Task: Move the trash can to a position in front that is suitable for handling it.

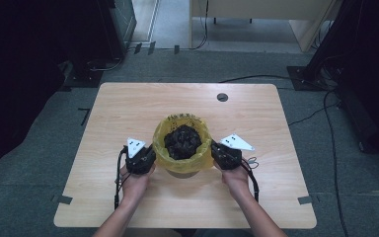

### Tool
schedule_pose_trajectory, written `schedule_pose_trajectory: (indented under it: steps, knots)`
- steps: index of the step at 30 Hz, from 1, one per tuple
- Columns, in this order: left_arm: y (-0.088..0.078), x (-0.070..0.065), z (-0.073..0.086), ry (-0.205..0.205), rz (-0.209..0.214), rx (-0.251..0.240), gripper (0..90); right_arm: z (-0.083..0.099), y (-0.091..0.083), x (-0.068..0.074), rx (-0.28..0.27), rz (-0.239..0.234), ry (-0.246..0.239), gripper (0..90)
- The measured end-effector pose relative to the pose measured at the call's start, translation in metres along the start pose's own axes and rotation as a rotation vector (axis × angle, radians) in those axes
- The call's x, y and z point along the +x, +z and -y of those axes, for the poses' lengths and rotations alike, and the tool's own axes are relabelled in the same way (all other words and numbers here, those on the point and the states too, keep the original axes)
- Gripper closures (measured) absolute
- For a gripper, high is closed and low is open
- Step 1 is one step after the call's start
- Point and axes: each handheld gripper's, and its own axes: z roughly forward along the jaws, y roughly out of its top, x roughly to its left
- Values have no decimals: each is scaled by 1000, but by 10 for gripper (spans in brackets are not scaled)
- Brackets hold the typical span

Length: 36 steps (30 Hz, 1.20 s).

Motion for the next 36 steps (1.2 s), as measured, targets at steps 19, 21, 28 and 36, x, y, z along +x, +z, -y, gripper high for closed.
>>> schedule_pose_trajectory:
  steps: [19, 21, 28, 36]
  knots:
    - [-46, -1, 22, -33, 30, -45, 780, 8, -43, 11, -14, -47, 11, 793]
    - [-51, 5, 22, -29, 16, -56, 662, 8, -51, 8, -29, -31, 4, 747]
    - [-58, 23, 34, -32, -19, -13, 419, 24, -74, -12, -40, 67, 96, 446]
    - [-49, 33, 53, -50, -38, 64, 386, 52, -79, -31, 20, 163, 157, 326]
